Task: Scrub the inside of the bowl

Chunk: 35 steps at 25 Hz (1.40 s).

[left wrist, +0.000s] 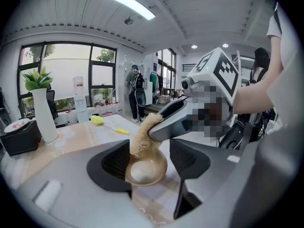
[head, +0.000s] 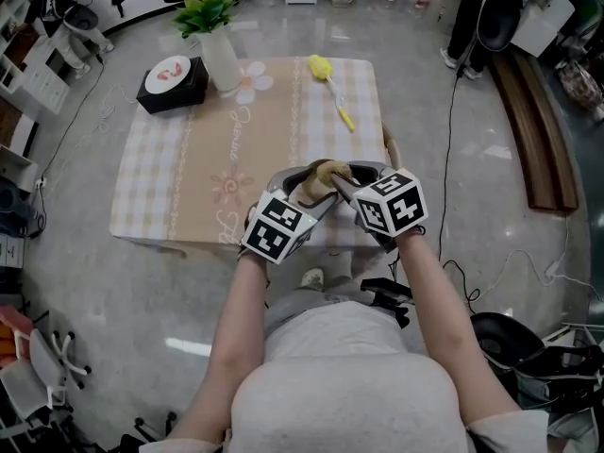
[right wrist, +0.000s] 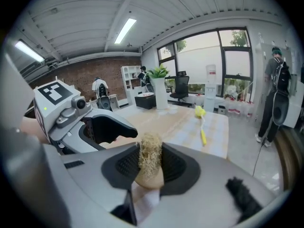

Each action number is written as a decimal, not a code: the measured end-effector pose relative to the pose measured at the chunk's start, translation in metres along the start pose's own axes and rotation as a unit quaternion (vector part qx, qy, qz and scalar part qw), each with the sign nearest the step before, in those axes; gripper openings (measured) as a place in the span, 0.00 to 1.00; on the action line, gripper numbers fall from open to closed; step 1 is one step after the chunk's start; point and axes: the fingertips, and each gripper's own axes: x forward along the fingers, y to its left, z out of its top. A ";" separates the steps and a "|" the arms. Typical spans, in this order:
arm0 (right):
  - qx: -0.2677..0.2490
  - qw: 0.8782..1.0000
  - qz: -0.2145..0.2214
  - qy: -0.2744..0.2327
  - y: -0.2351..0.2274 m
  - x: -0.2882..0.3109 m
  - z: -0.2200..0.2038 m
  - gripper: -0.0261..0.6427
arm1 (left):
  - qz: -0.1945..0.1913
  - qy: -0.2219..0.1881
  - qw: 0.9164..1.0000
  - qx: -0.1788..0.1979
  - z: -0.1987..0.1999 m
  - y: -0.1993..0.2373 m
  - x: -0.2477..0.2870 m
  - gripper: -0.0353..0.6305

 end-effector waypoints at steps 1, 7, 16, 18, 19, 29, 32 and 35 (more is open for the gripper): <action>0.000 1.000 -0.004 -0.008 0.000 -0.004 0.002 0.19 | 0.005 -0.006 1.000 -0.003 0.004 -0.001 -0.002 0.44; -0.005 0.999 -0.022 -0.048 0.002 -0.027 0.016 0.19 | 0.048 -0.038 0.998 -0.007 0.028 -0.007 -0.014 0.24; -0.040 0.992 -0.046 -0.109 0.009 -0.054 0.032 0.19 | 0.123 -0.062 0.990 0.007 0.048 -0.007 -0.021 0.06; -0.042 0.990 -0.047 -0.124 0.011 -0.059 0.036 0.19 | 0.144 -0.075 0.987 0.007 0.054 -0.004 -0.025 0.06; -0.043 0.989 -0.048 -0.132 0.012 -0.061 0.039 0.19 | 0.156 -0.083 0.984 0.005 0.057 -0.002 -0.028 0.06; -0.054 0.973 -0.071 -0.213 0.023 -0.081 0.070 0.19 | 0.234 -0.161 0.959 0.001 0.093 0.015 -0.066 0.06; -0.053 0.968 -0.077 -0.233 0.024 -0.085 0.076 0.19 | 0.240 -0.174 0.955 0.008 0.098 0.015 -0.072 0.06; -0.056 0.964 -0.084 -0.246 0.024 -0.088 0.079 0.19 | 0.246 -0.185 0.951 0.008 0.100 0.017 -0.076 0.06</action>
